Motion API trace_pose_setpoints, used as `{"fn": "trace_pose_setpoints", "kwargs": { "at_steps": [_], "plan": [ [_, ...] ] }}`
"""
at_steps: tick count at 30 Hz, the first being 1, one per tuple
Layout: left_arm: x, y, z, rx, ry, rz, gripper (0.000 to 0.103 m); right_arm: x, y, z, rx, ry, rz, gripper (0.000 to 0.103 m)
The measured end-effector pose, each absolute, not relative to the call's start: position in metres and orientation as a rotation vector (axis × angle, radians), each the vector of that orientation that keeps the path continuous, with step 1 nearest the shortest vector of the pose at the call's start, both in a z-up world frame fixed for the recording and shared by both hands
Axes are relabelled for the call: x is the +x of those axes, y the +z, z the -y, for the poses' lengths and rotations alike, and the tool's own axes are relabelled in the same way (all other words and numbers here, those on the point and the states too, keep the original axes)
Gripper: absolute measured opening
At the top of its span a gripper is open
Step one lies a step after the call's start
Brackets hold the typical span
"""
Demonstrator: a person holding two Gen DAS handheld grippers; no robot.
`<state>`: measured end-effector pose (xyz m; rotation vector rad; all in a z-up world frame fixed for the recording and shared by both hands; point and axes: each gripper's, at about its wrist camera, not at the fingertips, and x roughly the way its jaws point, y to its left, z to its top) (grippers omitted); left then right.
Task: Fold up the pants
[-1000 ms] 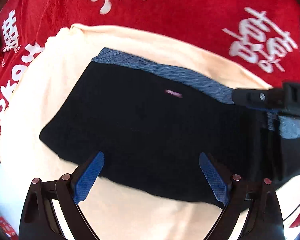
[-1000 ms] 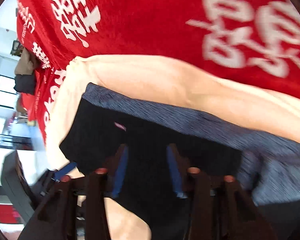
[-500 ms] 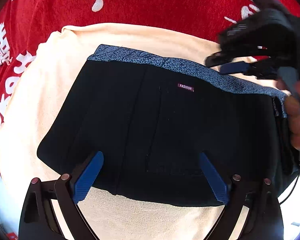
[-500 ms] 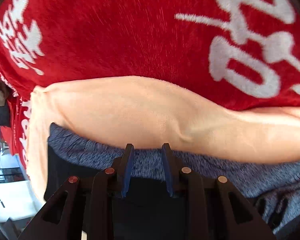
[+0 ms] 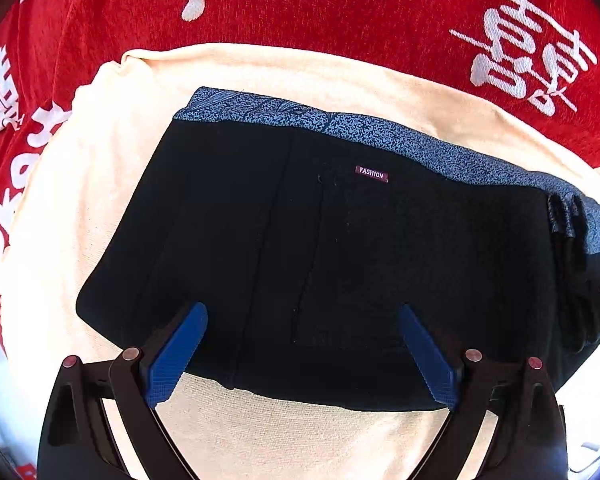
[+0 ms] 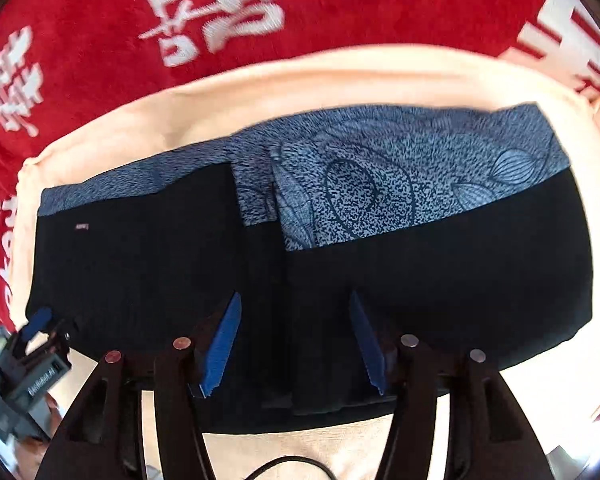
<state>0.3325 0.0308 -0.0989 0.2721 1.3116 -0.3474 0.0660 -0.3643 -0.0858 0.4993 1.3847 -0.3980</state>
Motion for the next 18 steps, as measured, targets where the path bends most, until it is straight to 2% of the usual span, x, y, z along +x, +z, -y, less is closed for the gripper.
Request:
{"fn": "trace_pose_setpoints", "kwargs": {
  "at_steps": [3, 18],
  "plan": [
    [0.328, -0.096, -0.03, 0.278, -0.334, -1.313, 0.097, 0.066, -0.08, 0.348, 0.405, -0.361, -1.394, 0.064],
    [0.307, -0.074, -0.025, 0.188, -0.321, -1.379, 0.097, 0.057, -0.067, 0.32, 0.397, -0.244, -1.399, 0.065]
  ]
}}
